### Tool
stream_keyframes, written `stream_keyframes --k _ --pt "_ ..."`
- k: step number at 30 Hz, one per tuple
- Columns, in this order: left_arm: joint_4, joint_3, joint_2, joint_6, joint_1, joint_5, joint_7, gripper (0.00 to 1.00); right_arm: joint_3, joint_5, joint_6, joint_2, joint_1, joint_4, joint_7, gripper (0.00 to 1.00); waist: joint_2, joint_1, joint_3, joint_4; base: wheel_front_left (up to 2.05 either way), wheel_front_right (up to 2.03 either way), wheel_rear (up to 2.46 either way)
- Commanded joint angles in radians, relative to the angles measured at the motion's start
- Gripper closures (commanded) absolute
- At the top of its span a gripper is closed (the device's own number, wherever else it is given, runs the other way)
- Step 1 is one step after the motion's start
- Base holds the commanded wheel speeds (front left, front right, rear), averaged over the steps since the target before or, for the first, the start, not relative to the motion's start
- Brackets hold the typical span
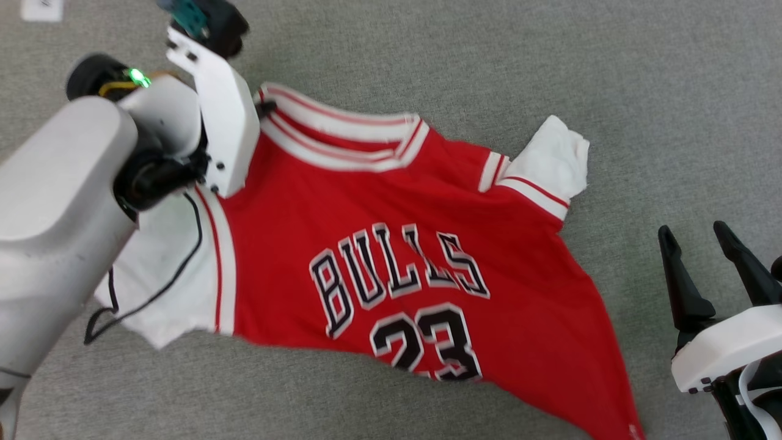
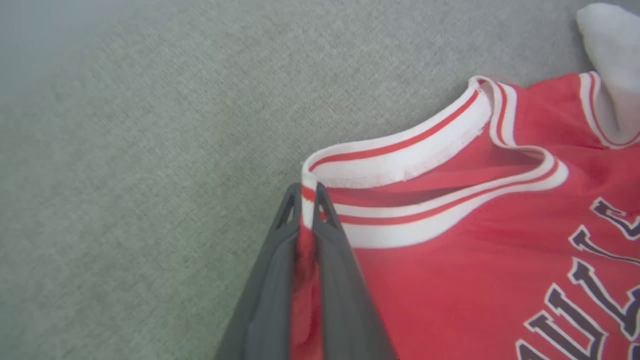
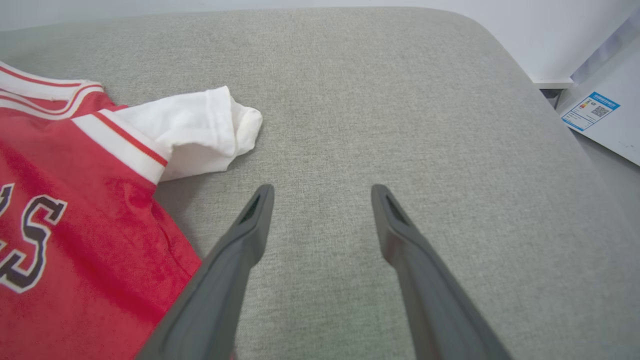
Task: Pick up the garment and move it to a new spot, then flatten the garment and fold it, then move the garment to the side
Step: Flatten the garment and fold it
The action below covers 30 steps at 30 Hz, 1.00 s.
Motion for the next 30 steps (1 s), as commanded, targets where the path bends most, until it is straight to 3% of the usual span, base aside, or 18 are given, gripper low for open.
stream_keyframes --k 1,8,13,17,18,19,27,30 --pt "0.02 0.013 -0.001 0.0 -0.033 0.02 -0.053 1.0 0.001 -0.006 -0.001 -0.001 -0.014 0.011 -0.007 0.0 0.0 -0.0001 -0.017 0.006 0.0 0.0 0.0" --pt "0.092 0.065 -0.028 0.01 -0.078 0.054 -0.234 1.0 -0.006 0.005 -0.001 -0.018 -0.017 0.047 -0.012 0.0 0.0 -0.0001 -0.074 0.027 0.0 0.0 0.0" --pt "0.132 0.1 -0.047 0.04 -0.086 0.083 -0.369 1.0 -0.006 0.011 -0.001 -0.025 -0.016 0.069 -0.016 0.0 0.0 -0.0001 -0.105 0.041 0.0 0.0 0.0" --pt "0.173 0.093 -0.058 0.055 -0.057 0.102 -0.423 1.0 -0.004 0.01 -0.001 -0.029 -0.012 0.08 -0.016 0.0 0.0 -0.0001 -0.123 0.053 0.0 0.0 0.0" --pt "0.186 0.082 -0.062 0.054 -0.043 0.106 -0.415 0.71 -0.006 0.009 -0.001 -0.03 -0.011 0.084 -0.016 0.0 0.0 -0.0001 -0.127 0.057 0.0 0.0 0.0" --pt "0.201 0.067 -0.066 0.052 -0.028 0.108 -0.403 0.0 -0.007 0.009 -0.001 -0.031 -0.01 0.086 -0.015 0.0 0.0 -0.0001 -0.132 0.06 0.0 0.0 0.0" --pt "0.258 0.019 -0.096 0.041 0.039 0.125 -0.443 0.0 0.0 0.008 -0.001 -0.041 -0.007 0.105 -0.007 0.0 0.0 -0.0001 -0.169 0.096 0.0 0.0 0.0" --pt "0.267 0.034 -0.109 0.052 0.054 0.132 -0.527 0.0 0.0 0.01 -0.001 -0.047 -0.004 0.111 -0.005 0.0 0.0 -0.0001 -0.197 0.121 0.0 0.0 0.0"
